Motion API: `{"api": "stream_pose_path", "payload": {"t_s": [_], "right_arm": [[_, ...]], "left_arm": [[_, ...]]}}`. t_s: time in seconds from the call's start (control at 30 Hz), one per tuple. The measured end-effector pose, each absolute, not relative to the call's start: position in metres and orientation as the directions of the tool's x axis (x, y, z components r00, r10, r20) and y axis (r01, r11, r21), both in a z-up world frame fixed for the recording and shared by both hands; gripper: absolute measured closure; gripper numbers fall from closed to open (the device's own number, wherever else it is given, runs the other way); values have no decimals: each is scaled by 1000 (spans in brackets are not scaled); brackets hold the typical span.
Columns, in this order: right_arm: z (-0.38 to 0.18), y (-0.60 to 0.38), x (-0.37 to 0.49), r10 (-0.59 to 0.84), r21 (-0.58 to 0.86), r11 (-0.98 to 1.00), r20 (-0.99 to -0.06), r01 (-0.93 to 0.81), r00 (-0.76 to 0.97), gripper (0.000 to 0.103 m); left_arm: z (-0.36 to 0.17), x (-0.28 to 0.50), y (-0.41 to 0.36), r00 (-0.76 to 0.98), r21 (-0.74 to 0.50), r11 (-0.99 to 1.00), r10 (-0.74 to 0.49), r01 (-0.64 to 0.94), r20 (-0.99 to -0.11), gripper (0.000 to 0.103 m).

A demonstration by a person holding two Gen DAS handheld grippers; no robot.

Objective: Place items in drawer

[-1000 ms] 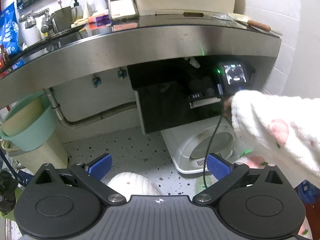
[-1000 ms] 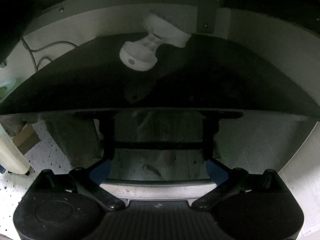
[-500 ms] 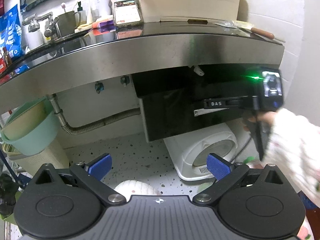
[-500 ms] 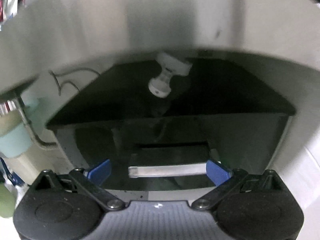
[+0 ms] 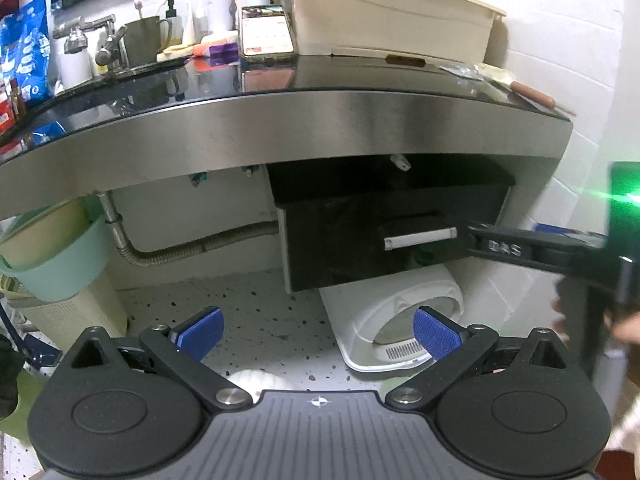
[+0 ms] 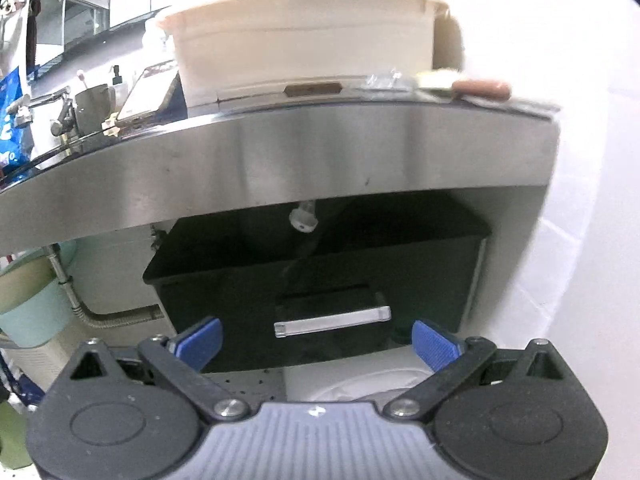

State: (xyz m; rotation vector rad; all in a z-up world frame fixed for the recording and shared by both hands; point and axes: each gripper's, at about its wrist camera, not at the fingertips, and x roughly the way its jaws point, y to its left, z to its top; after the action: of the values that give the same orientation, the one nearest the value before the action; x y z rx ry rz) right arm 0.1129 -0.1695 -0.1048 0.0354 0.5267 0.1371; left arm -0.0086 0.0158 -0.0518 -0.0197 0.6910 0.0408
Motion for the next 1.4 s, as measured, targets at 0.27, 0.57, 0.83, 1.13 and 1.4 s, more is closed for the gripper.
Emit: {"api": "stream_pose_path", "payload": {"t_s": [0.27, 0.57, 0.83, 1.13, 1.4], "right_arm": [[-81, -169, 72, 169, 85, 986, -544, -146, 822, 3], [-67, -180, 44, 95, 67, 995, -567, -70, 818, 3], [-53, -195, 36, 91, 100, 994, -611, -38, 787, 2], [-48, -192, 31, 50, 59, 998, -625, -17, 779, 2], [-48, -186, 29, 40, 27, 999, -640, -30, 767, 2]], "left_arm": [[-45, -4, 17, 766, -7, 999, 23, -37, -643, 1], [-38, -1, 9, 777, 46, 998, 54, -32, -627, 1], [-33, 10, 13, 734, -7, 999, 33, -51, -678, 1], [-29, 9, 9, 733, 14, 998, 50, -56, -679, 1], [-29, 9, 10, 725, 10, 998, 49, -57, -687, 1]]}}
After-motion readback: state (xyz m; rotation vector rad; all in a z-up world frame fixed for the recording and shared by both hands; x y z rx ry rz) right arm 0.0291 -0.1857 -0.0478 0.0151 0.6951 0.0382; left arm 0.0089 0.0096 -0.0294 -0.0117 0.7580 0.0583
